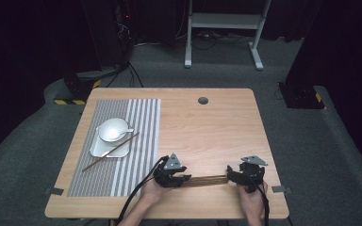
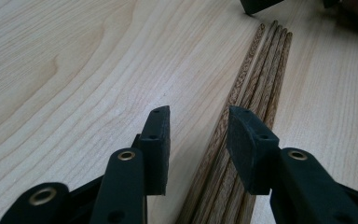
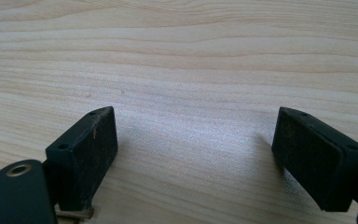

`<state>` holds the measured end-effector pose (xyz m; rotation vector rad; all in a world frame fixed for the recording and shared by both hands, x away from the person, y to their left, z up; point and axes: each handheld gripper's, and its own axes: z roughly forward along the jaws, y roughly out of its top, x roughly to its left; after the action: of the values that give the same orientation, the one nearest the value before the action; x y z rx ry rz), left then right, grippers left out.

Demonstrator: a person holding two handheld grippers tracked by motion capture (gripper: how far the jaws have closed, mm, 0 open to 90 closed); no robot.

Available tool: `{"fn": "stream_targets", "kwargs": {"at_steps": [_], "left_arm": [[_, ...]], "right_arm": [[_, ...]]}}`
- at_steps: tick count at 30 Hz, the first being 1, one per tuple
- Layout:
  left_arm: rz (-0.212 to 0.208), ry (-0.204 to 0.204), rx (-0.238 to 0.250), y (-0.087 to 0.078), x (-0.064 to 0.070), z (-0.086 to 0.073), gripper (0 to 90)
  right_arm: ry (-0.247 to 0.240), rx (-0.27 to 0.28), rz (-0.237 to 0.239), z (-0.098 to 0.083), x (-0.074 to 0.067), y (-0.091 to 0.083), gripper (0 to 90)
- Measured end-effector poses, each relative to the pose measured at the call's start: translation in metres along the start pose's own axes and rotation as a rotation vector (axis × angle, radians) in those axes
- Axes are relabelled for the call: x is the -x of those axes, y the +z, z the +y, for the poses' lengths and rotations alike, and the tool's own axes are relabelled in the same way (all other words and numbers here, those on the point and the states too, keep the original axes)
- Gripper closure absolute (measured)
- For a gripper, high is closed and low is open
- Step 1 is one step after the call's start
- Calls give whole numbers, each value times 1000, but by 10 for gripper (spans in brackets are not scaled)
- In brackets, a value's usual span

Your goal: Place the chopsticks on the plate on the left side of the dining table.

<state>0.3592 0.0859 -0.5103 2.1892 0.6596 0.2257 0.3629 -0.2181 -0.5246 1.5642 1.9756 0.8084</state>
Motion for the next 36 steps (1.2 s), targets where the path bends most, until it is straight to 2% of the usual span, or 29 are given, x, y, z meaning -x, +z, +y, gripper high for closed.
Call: {"fn": "stream_targets", "kwargs": {"at_steps": [12,22,27,36], "left_arm": [[3,8,-18,7,2,1,609],[1,-3,-26,9,-1,0,606],[-2,8,-28,11,1,1,606],[11,10,-34,14,0,2,609]], "right_arm": [[-2,0,0,0,0,0,136],[0,0,0,0,0,0,136],[0,0,0,0,0,0,137],[0,0,0,0,0,0,136]]}}
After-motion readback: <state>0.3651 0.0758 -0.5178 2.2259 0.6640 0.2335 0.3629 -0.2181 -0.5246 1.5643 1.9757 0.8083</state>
